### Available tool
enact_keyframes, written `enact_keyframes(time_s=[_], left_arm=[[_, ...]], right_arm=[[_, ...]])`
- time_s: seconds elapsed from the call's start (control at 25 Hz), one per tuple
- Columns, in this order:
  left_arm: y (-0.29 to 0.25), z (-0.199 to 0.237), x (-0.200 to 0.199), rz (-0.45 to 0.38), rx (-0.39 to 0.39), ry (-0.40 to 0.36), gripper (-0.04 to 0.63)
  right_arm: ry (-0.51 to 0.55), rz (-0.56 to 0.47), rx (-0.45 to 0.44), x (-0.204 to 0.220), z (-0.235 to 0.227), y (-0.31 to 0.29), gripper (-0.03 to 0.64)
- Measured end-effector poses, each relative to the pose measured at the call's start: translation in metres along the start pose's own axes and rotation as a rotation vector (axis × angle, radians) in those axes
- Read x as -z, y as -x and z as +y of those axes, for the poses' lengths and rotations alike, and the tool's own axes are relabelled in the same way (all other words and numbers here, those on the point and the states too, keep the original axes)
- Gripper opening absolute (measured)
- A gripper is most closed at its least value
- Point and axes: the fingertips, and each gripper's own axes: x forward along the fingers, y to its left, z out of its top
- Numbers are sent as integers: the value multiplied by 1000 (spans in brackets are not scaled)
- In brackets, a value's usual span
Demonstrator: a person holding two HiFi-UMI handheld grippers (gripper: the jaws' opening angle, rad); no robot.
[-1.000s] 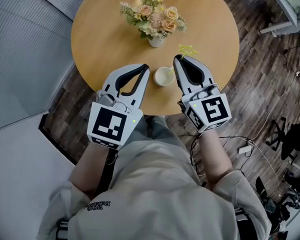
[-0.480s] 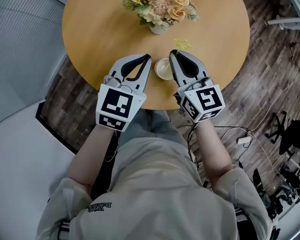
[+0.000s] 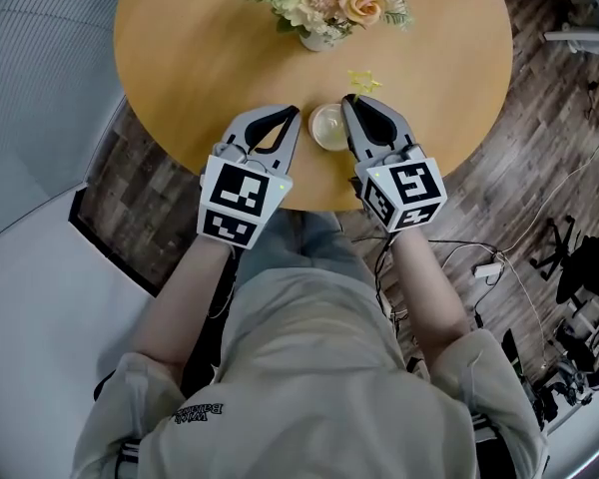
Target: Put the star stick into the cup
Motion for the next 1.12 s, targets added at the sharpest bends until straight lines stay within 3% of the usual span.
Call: enact_keyframes(time_s=[0.6, 0.88, 1.12], left_arm=[[10, -27, 0, 0, 25, -6, 23], [32, -29, -26, -44, 11, -39, 23], [54, -29, -70, -122, -6, -92, 23]], right_arm=[[-50, 43, 25, 15, -2, 13, 37], [-46, -21, 47, -14, 6, 34, 37], [-30, -102, 63, -53, 11, 55, 36]])
